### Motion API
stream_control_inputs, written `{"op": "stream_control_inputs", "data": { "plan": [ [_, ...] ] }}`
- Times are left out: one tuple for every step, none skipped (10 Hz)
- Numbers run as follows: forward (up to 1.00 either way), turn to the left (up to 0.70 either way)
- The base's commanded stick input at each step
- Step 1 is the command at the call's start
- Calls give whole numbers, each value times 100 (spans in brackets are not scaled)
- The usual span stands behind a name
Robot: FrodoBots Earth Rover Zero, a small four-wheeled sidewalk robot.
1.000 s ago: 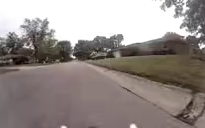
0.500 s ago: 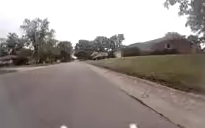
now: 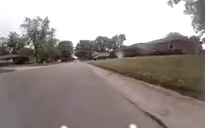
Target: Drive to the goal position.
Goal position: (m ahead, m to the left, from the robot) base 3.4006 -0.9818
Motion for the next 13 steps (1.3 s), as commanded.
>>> {"op": "stream_control_inputs", "data": {
  "plan": [
    [100, 0],
    [100, 0],
    [100, 0],
    [100, 0],
    [100, 0],
    [100, 7],
    [100, 25],
    [100, 40],
    [100, 34],
    [100, 11],
    [100, 0],
    [100, 0],
    [100, 0]
  ]
}}
